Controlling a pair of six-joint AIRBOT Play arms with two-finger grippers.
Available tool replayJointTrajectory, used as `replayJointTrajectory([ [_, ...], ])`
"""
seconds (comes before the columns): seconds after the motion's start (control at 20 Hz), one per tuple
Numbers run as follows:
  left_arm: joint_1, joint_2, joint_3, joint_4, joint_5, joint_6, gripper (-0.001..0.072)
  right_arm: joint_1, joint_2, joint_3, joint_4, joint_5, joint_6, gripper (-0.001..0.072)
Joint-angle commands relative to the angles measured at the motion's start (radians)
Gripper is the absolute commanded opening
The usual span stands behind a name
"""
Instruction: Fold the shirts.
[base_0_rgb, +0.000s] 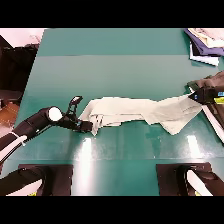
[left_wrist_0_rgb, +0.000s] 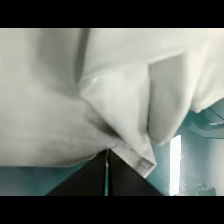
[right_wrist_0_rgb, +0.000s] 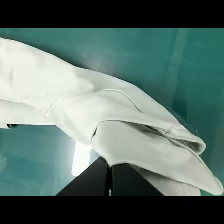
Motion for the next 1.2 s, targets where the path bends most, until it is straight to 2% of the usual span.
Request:
replayJointTrajectory([
  [0.0,-0.009,-0.005,0.009,0.023,0.007,-0.017,0.0023,0.000,0.000,0.000,0.000,0.019,0.000,0.0013],
  [0.1,-0.009,-0.003,0.058,0.056,-0.048,-0.017,0.0023,0.000,0.000,0.000,0.000,0.029,0.000,0.0013],
  [0.3,-0.005,0.062,0.192,0.217,-0.160,-0.018,0.0022,0.000,0.000,0.000,-0.009,0.086,0.000,0.0013],
  [0.45,0.068,0.145,0.233,0.335,-0.212,-0.012,0.0022,0.000,0.000,0.000,-0.009,0.122,0.000,0.0013],
  [0.7,0.322,0.222,0.233,0.335,-0.268,0.056,0.0022,0.000,0.000,0.000,0.000,0.173,0.000,0.0013],
  [0.9,0.459,0.222,0.235,0.211,-0.291,0.147,0.0022,0.000,0.000,0.000,0.000,0.222,0.000,0.0019],
  [0.95,0.481,0.222,0.235,0.173,-0.291,0.162,0.0022,0.000,0.000,0.000,-0.001,0.240,0.000,0.0075],
  [1.0,0.501,0.221,0.240,0.138,-0.294,0.184,0.0022,0.000,0.000,-0.001,-0.001,0.259,0.000,0.0304],
  [1.05,0.514,0.221,0.249,0.116,-0.296,0.198,0.0022,0.000,0.009,-0.016,-0.001,0.265,0.000,0.0412],
  [1.15,0.525,0.221,0.280,0.111,-0.310,0.202,0.0023,-0.004,0.063,-0.097,-0.022,0.228,0.000,0.0413],
])
